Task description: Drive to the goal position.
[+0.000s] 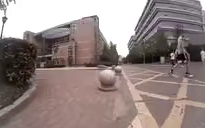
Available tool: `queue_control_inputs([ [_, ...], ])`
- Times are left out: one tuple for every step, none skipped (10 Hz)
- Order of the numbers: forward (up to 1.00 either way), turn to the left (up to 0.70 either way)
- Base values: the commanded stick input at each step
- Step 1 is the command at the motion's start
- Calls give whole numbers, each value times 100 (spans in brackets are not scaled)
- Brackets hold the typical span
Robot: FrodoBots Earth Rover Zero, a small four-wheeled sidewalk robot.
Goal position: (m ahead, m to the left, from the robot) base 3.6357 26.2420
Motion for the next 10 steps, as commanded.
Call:
queue_control_inputs([
  [45,27],
  [45,27],
  [45,27],
  [45,27],
  [45,27],
  [45,27],
  [45,27],
  [45,27],
  [45,27],
  [45,27],
])
